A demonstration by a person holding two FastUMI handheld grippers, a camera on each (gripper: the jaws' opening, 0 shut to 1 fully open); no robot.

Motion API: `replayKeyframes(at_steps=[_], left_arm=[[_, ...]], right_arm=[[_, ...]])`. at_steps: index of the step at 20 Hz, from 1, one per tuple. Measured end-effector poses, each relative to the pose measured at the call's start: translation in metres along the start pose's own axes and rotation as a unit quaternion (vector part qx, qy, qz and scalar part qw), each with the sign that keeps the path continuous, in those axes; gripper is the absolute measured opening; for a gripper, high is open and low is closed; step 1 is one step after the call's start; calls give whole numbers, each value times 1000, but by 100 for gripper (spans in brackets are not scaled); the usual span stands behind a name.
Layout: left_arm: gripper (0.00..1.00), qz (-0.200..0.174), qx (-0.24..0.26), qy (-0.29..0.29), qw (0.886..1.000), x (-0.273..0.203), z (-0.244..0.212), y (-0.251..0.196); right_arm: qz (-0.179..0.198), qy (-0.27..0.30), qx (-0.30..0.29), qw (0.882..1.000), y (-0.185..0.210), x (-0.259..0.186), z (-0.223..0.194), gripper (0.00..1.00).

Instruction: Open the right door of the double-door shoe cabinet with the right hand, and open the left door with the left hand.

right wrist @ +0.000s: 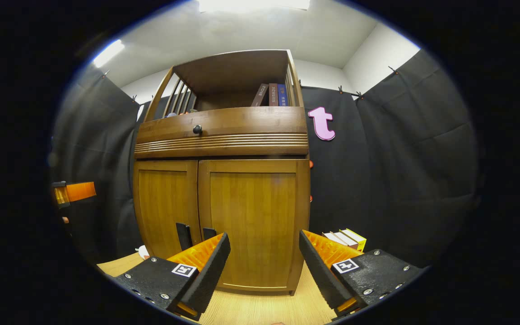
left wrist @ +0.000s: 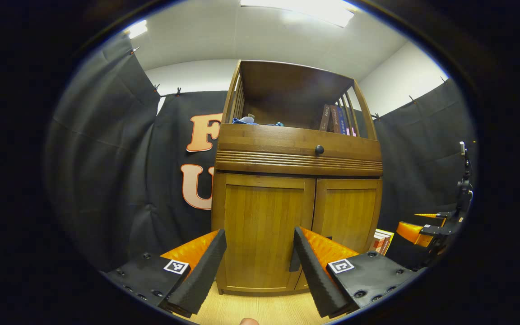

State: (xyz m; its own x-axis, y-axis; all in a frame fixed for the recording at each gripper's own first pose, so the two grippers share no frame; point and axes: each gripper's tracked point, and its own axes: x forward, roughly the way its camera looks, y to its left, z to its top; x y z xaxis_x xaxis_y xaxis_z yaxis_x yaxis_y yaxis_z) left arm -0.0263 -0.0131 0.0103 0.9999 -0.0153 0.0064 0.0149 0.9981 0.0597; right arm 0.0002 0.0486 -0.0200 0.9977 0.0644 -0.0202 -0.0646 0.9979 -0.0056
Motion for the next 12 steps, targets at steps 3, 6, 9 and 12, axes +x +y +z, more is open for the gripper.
replayKeyframes(at_steps=[3,6,9,12], left_arm=[[96,8,4,-1,1000,-1,0,7],[94,18,5,2,1000,-2,-1,15],[96,24,4,3,1000,-2,-3,20],[94,27,8,3,1000,-3,-2,22]], right_arm=[[14,7,4,1000,19,10,-9,94],[20,8,11,1000,30,22,-13,94],[25,14,13,999,42,36,-24,94],[31,18,20,999,52,47,-35,94]])
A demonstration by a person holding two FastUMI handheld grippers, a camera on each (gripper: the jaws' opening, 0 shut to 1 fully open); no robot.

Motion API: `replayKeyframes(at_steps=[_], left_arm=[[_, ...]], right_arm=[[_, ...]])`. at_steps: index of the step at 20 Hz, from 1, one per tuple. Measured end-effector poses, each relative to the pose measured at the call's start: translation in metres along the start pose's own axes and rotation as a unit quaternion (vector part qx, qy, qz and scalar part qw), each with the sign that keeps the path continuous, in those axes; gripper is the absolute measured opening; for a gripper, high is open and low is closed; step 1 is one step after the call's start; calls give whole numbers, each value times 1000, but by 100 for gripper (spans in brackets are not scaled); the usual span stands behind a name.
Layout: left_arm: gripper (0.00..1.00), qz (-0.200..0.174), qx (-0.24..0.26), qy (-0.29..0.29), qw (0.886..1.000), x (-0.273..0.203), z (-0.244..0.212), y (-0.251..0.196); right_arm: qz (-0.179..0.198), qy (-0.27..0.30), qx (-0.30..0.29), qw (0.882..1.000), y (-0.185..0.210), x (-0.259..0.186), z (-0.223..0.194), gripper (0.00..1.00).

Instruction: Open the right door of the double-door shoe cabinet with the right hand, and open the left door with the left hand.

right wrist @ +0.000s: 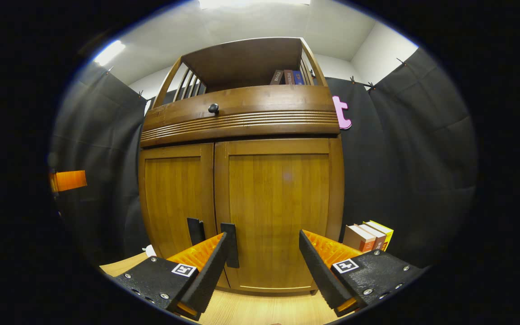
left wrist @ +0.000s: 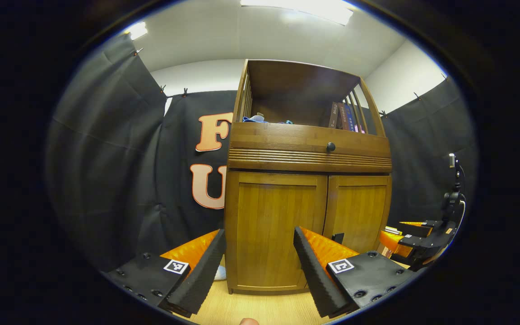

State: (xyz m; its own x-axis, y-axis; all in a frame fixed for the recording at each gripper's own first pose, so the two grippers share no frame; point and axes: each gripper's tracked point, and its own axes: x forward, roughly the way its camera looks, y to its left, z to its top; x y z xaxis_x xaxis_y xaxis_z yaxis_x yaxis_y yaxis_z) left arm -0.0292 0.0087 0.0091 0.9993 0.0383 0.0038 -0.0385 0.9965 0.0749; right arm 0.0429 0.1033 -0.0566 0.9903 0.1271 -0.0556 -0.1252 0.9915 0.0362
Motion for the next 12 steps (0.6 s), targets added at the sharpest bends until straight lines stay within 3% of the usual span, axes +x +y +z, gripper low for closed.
replayKeyframes(at_steps=[9,12], left_arm=[[99,2,5,7,1000,9,-10,6],[96,9,10,13,1000,13,-14,14]], right_arm=[[6,22,8,1000,32,60,-47,94],[13,32,11,999,45,78,-63,94]])
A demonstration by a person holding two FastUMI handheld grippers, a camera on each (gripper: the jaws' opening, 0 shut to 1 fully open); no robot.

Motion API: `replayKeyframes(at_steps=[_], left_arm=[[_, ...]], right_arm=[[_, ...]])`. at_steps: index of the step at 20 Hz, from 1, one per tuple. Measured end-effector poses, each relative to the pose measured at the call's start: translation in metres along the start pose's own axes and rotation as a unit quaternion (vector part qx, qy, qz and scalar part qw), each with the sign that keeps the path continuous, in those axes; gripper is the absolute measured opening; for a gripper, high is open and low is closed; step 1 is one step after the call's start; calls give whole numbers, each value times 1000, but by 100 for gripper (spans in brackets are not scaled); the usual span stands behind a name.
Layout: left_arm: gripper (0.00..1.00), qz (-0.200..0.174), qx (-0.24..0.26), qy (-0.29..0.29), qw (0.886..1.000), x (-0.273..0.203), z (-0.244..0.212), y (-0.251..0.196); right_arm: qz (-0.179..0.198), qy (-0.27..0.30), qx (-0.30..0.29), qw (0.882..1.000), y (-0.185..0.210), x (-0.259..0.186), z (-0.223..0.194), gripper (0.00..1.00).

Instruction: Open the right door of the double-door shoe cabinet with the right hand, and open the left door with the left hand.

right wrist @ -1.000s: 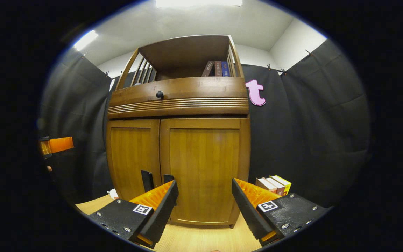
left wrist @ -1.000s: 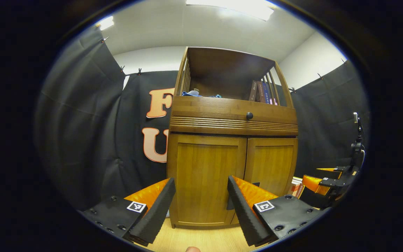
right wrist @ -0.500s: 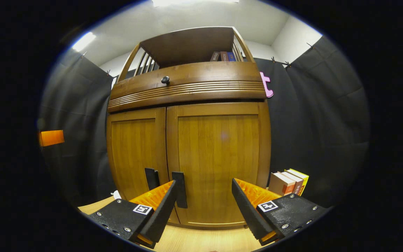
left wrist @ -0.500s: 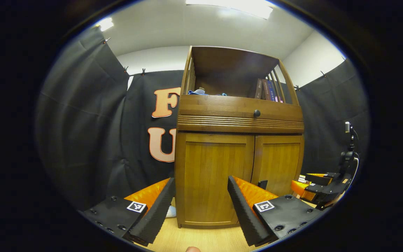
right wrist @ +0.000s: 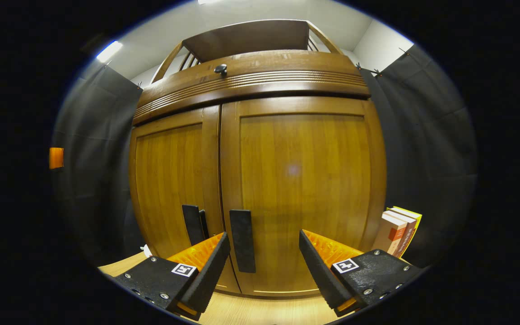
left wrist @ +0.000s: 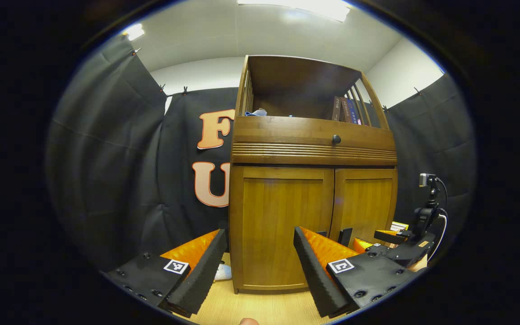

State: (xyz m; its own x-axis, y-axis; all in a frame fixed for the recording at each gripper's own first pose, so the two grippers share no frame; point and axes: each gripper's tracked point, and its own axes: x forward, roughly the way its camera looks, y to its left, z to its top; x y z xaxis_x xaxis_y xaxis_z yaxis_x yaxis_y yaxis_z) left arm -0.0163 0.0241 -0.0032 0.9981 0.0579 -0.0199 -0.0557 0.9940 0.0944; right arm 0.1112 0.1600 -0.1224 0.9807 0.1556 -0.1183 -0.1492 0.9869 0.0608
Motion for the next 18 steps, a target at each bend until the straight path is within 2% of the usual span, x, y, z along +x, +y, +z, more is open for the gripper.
replayKeyframes(at_steps=[6,7,11,12,14,15,18], left_arm=[[94,8,-3,5,1000,6,-7,11],[94,9,-3,5,1000,5,-8,12],[94,13,-2,7,1000,7,-13,18],[94,13,-3,8,1000,9,-15,19],[94,14,-4,12,1000,10,-18,20],[94,14,-5,12,1000,10,-19,21],[94,16,-9,11,1000,10,-19,23]], right_arm=[[1,15,1,1000,15,30,-21,94],[1,17,2,1000,18,34,-25,90],[-1,24,2,1000,22,49,-32,63],[-3,26,2,1000,22,52,-34,63],[-4,28,4,1000,21,56,-36,47],[-1,28,7,1000,24,58,-36,54],[-2,30,7,1000,24,59,-37,36]])
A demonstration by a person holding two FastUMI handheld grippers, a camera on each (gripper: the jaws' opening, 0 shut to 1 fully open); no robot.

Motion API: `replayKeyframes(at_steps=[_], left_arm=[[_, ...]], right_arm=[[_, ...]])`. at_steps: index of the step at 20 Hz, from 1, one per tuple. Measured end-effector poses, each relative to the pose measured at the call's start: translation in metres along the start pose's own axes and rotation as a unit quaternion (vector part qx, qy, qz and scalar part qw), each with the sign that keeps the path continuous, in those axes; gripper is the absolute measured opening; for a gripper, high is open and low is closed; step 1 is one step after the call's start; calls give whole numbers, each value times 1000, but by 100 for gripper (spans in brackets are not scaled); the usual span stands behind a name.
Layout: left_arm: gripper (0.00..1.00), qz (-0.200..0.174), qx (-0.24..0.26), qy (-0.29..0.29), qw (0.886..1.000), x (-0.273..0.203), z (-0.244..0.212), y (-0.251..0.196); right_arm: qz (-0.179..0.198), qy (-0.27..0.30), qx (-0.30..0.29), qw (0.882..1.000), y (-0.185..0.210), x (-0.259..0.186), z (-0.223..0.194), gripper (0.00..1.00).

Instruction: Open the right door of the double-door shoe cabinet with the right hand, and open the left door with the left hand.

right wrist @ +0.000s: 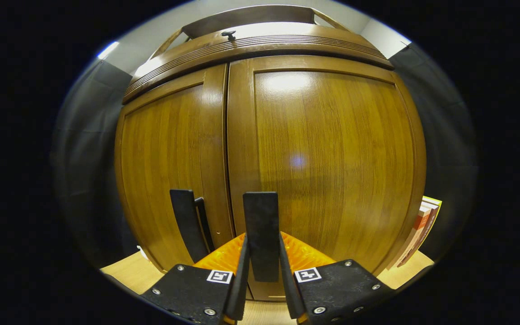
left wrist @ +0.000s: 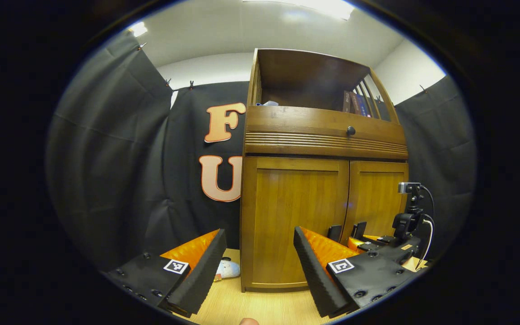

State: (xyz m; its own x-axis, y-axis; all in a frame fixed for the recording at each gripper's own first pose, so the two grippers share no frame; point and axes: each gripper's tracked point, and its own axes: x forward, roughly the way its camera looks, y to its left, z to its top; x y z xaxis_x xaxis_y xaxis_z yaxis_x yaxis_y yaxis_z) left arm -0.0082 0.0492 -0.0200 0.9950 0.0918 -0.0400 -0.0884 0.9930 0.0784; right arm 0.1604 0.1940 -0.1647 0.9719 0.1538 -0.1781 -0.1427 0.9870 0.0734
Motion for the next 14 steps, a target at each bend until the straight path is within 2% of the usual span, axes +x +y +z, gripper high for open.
replayKeyframes(at_steps=[2,4,5,6,8,9,14], left_arm=[[94,1,-3,3,1000,0,-3,0],[94,1,-3,8,1000,0,-6,-1],[99,0,-1,9,1000,-1,-6,-1],[94,-1,1,10,1000,-1,-5,-2],[94,-3,6,8,1000,-3,-4,-2],[94,-3,7,6,1000,-3,-4,-2],[94,-1,6,4,1000,-5,-4,-2]], right_arm=[[1,2,-4,1000,1,-1,-1,34],[3,6,-2,1000,1,-3,-2,26],[3,7,-3,1000,0,-6,-2,24],[3,6,-6,1000,1,-9,-2,33],[4,5,-12,1000,0,-17,-3,33],[5,5,-14,1000,0,-22,-3,28],[13,2,-11,1000,-3,-50,-3,26]])
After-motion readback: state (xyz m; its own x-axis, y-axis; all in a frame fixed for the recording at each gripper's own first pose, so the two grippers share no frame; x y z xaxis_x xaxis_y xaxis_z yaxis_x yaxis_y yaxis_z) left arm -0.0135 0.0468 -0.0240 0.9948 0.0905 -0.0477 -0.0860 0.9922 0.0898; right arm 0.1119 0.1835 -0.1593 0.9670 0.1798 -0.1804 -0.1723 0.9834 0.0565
